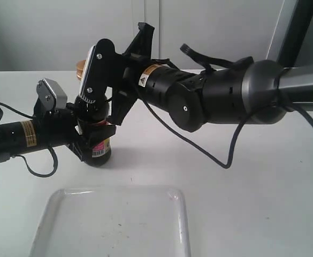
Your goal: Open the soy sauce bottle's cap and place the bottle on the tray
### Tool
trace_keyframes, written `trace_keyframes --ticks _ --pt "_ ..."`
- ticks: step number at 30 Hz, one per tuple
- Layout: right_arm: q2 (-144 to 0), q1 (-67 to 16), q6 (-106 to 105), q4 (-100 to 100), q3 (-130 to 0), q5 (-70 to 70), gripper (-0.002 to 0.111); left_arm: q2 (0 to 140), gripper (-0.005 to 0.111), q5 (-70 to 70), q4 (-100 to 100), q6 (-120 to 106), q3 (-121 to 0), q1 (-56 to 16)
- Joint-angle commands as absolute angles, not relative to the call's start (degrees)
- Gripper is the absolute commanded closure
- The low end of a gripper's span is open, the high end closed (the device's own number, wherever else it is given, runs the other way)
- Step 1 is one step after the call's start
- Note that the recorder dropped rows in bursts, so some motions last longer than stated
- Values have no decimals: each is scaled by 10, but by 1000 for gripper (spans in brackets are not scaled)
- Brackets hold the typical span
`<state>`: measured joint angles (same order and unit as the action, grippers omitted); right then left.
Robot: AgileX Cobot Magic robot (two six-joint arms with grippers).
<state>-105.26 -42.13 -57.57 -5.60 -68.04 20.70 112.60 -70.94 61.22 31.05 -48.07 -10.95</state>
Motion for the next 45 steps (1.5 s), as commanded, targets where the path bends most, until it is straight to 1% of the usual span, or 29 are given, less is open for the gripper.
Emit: trace_keyframes --ticks 1,38,42,45 --pt "-1047 -434 -579 -58 -682 206 108 1126 107 -700 632 314 -481 -111" --pt "-1039 -465 -620 -73 -695 206 108 1126 107 -700 631 315 -481 -111" --pt "-1040 -479 -676 -86 -695 199 108 1126 107 -700 631 315 -481 -111" --pt "-1043 -488 -748 -163 -696 197 108 1126 107 -700 631 315 -481 -111"
